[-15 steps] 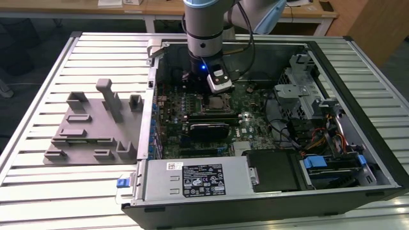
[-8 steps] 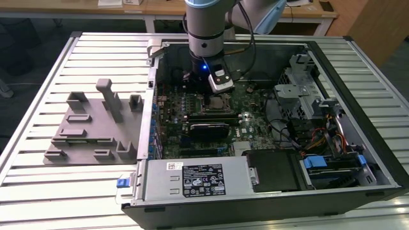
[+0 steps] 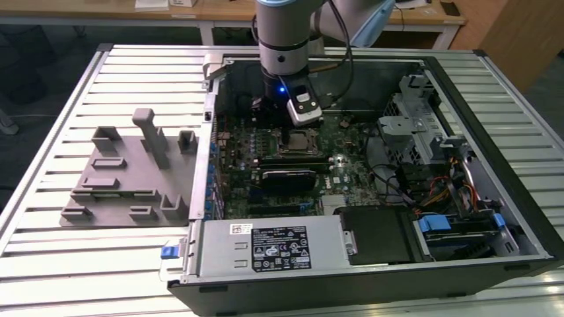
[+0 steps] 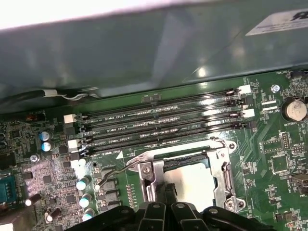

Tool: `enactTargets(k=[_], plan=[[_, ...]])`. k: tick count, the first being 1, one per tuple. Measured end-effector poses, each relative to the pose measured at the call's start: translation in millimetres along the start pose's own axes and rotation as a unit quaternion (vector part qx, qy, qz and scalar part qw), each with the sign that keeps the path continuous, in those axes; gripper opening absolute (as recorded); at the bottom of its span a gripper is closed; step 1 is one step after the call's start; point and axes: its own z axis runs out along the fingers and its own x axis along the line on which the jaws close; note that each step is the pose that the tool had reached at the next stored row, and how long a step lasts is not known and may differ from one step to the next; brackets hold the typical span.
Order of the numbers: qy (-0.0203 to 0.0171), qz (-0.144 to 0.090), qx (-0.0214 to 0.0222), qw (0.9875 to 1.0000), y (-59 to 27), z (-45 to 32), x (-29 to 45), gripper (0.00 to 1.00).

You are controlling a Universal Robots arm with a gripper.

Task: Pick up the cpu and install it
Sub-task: 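Close the cpu cover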

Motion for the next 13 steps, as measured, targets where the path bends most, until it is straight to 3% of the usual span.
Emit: enactTargets(k=[4,13], plan=[[-0.0017,0.0,-0.0003,1.0,-1.3,-0.4,7.1,0.11],[-0.0017,0.0,-0.0002,1.0,-1.6,5.3,8.6,0.11]])
